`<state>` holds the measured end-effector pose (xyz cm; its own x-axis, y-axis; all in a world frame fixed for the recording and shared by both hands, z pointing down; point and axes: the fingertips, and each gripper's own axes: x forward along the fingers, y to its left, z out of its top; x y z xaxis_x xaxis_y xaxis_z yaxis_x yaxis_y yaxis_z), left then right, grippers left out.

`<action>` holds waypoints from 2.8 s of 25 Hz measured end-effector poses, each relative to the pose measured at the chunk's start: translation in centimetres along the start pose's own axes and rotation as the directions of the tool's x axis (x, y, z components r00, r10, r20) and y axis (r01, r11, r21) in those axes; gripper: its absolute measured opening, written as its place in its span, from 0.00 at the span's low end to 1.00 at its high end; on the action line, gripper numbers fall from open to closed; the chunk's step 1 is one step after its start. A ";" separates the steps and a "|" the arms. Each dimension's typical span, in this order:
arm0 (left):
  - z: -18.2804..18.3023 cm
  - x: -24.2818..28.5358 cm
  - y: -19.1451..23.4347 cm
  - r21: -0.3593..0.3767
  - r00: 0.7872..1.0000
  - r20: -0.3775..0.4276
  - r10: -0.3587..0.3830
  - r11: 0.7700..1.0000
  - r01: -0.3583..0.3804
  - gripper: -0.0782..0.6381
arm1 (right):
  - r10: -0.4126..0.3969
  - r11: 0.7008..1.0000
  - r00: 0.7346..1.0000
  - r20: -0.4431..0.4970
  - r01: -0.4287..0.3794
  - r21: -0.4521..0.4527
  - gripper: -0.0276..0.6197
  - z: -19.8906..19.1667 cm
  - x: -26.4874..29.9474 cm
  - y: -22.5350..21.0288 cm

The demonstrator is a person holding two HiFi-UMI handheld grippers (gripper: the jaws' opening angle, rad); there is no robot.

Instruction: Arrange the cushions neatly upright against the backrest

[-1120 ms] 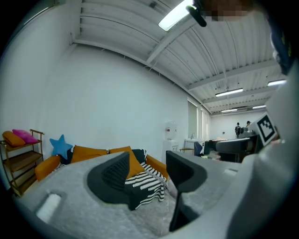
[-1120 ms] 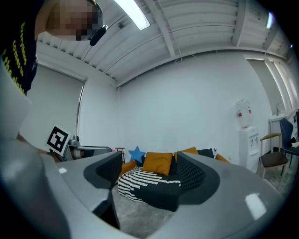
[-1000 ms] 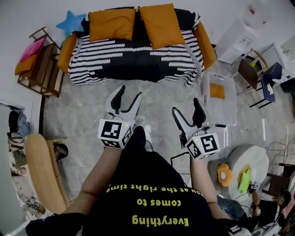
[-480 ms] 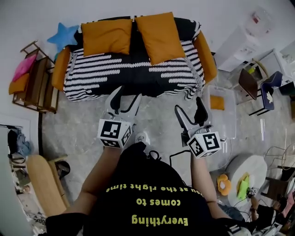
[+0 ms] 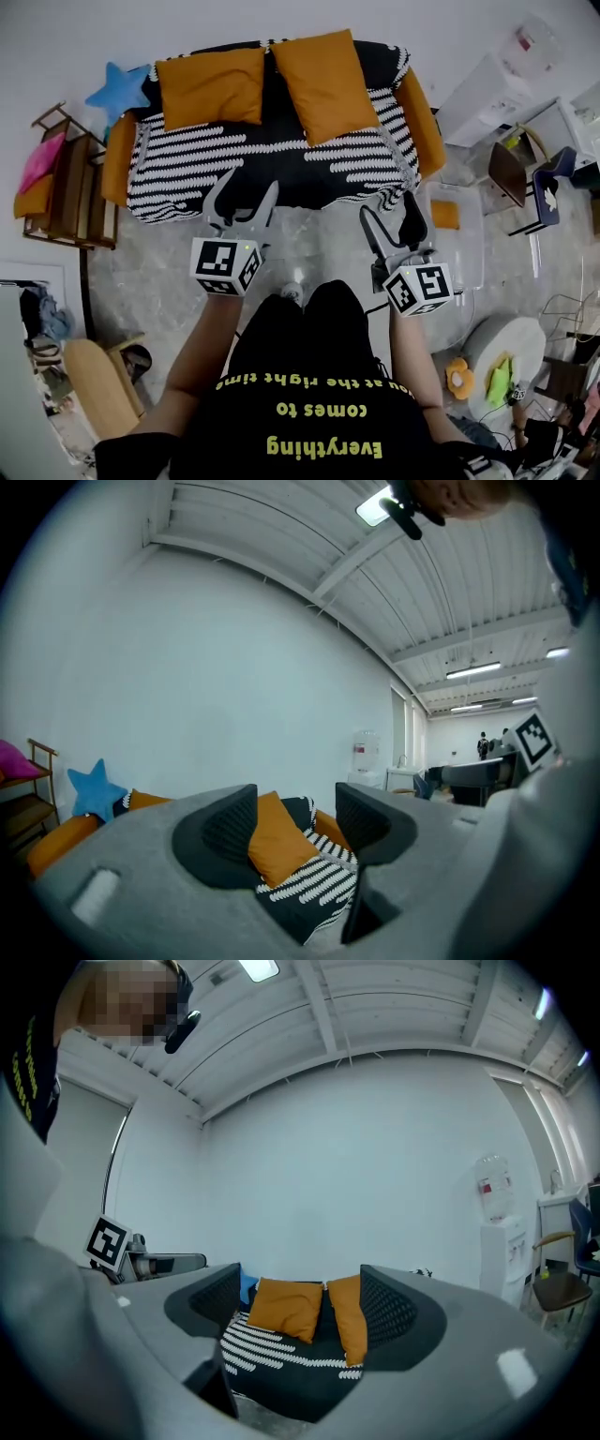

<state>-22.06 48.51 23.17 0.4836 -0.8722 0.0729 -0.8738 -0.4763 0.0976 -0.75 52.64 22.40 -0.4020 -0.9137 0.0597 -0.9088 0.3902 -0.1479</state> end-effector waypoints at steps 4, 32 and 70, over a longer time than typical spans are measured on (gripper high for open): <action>-0.3 2.0 1.1 -0.009 1.000 -0.011 0.014 1.000 -0.014 0.47 | -0.012 1.000 1.000 0.003 0.012 0.008 0.65 0.0 2.3 -1.8; -0.7 29.5 7.5 -0.009 0.974 -0.078 0.214 0.977 -0.215 0.47 | 0.183 0.983 0.981 -0.066 -0.181 0.044 0.64 2.8 27.8 -22.8; -4.5 60.2 26.0 -0.038 0.973 -0.216 0.082 0.995 -0.092 0.49 | 0.044 0.986 0.976 -0.212 -0.009 0.164 0.64 -3.9 55.7 -33.2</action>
<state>-15.41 -15.89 34.55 0.4099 -0.8637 0.2931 -0.9121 -0.3895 0.1278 6.55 -10.78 34.49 -0.4565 -0.8505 0.2614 -0.8744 0.3746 -0.3083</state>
